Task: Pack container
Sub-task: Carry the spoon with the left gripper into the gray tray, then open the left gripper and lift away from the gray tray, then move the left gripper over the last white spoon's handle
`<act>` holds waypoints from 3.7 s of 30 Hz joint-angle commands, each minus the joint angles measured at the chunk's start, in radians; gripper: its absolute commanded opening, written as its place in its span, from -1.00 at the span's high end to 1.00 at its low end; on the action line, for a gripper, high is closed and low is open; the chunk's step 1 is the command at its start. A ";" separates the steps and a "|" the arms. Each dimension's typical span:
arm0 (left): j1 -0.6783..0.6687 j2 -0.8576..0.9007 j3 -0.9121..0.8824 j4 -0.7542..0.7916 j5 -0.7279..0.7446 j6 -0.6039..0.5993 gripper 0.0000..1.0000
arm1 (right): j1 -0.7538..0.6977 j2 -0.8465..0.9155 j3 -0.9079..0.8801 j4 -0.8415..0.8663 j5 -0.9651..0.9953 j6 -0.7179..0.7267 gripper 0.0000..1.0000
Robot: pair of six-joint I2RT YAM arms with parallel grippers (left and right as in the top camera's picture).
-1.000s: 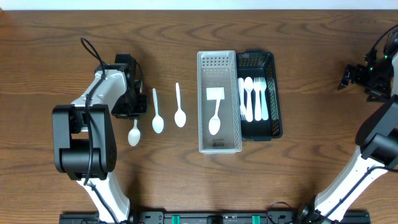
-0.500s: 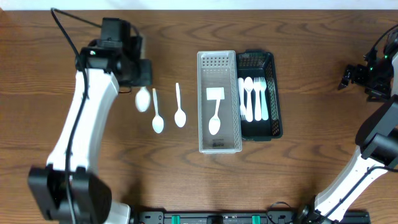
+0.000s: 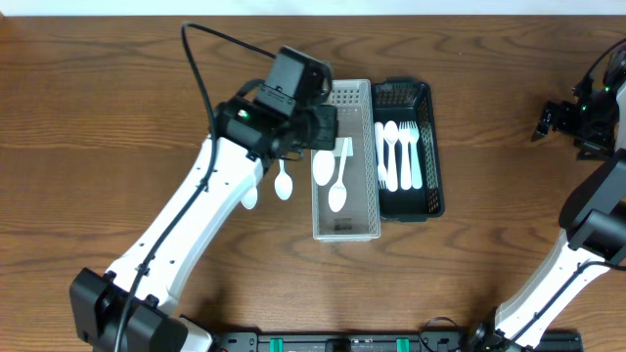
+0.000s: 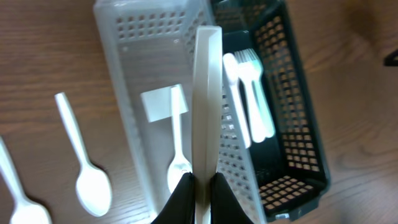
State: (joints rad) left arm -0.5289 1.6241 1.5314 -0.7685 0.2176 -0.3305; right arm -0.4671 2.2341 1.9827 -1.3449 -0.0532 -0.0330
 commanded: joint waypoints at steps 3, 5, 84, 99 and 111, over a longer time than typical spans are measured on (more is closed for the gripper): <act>-0.030 0.037 -0.007 0.024 -0.058 -0.031 0.87 | -0.002 -0.007 -0.001 0.000 -0.003 0.014 -0.98; -0.031 0.058 -0.010 0.028 -0.058 -0.031 0.88 | -0.002 -0.007 -0.001 0.000 -0.003 0.014 -0.98; 0.334 0.349 -0.064 -0.203 -0.253 0.075 -0.96 | -0.003 -0.007 -0.001 0.000 -0.003 0.014 -0.99; 0.334 0.349 -0.111 -0.174 -0.235 0.062 -0.96 | -0.003 -0.007 -0.001 0.000 -0.003 0.014 -0.99; 0.336 0.349 -0.168 -0.066 -0.217 0.049 -0.96 | -0.003 -0.007 -0.001 0.000 -0.003 0.014 -0.98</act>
State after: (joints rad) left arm -0.1993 1.9617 1.3674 -0.8383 -0.0132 -0.2691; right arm -0.4671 2.2341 1.9827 -1.3449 -0.0532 -0.0326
